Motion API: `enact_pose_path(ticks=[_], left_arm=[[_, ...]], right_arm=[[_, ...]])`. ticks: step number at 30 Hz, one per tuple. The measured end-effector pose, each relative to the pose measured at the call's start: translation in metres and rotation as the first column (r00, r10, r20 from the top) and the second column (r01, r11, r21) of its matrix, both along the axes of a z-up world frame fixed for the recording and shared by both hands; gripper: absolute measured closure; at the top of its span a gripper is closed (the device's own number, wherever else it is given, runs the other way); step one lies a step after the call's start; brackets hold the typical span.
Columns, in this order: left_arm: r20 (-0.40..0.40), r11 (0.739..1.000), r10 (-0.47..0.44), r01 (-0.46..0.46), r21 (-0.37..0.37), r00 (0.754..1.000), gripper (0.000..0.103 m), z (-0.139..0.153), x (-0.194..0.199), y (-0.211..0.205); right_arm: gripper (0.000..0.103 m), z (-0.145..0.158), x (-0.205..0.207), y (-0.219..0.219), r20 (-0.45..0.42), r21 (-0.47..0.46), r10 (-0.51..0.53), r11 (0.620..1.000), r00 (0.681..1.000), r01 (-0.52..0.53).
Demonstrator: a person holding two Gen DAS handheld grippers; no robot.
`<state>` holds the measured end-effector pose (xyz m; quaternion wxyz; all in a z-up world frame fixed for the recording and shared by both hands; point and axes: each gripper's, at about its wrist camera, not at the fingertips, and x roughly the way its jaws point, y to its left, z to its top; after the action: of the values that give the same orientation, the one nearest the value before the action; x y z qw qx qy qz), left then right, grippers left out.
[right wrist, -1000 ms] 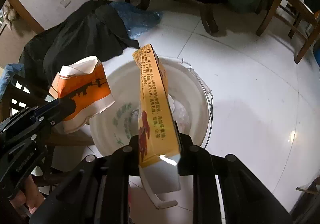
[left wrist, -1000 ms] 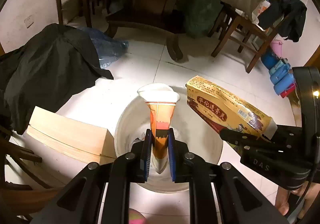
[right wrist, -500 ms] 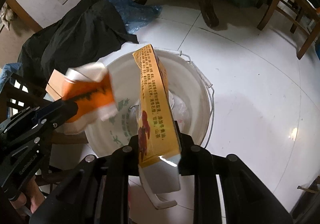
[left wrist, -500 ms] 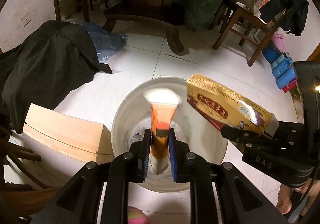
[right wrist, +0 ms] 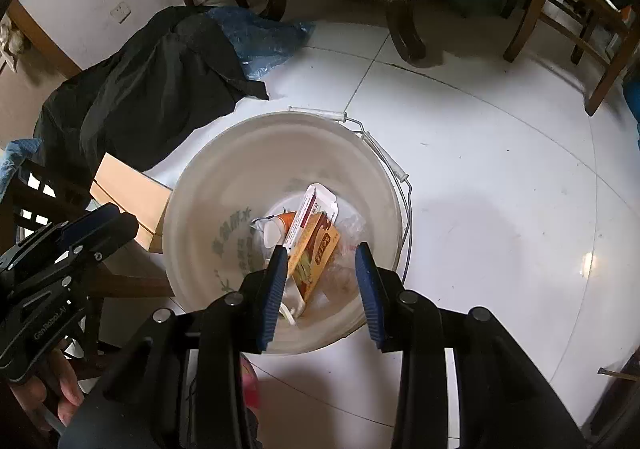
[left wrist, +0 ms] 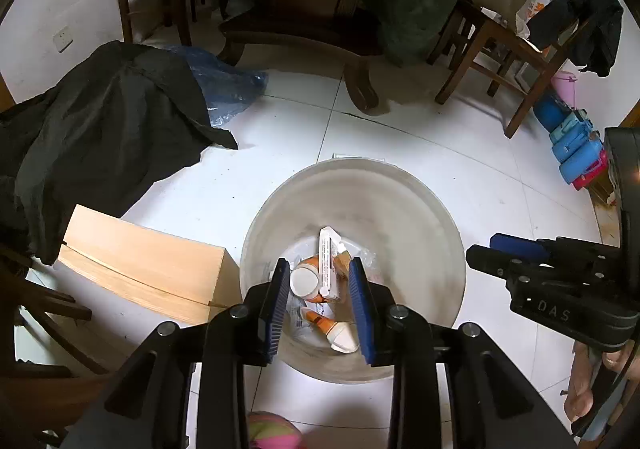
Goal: Collect trash
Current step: 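Open both tools to drop the cup and yellow box into the bucket, then move both tools back over the trash on the table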
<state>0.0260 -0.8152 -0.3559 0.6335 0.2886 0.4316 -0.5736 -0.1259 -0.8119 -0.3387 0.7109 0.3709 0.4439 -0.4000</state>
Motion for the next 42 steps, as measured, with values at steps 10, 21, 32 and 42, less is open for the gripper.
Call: enact_pose_path(ticks=[10,21,32,42], left_arm=[[0.022,0.999,0.018,-0.017,-0.040,1.000,0.071,0.032,0.004,0.018],[0.155,0.960,0.144,-0.100,-0.263,0.977,0.045,0.171,0.038,0.130],[0.176,0.719,0.628,-0.478,-0.504,0.758,0.027,0.320,0.186,0.429],[0.072,0.375,0.918,-0.798,-0.471,0.389,0.026,0.316,0.299,0.705]], right_arm=[[0.063,0.025,0.002,0.012,-0.007,-0.078,0.016,0.997,1.000,-0.017],[0.022,0.151,0.037,0.077,0.146,-0.467,0.168,0.880,0.975,-0.081],[0.019,0.245,0.189,0.224,0.286,-0.583,0.713,0.659,0.640,-0.475],[0.019,0.263,0.371,0.435,0.233,-0.513,0.972,0.150,0.031,-0.846]])
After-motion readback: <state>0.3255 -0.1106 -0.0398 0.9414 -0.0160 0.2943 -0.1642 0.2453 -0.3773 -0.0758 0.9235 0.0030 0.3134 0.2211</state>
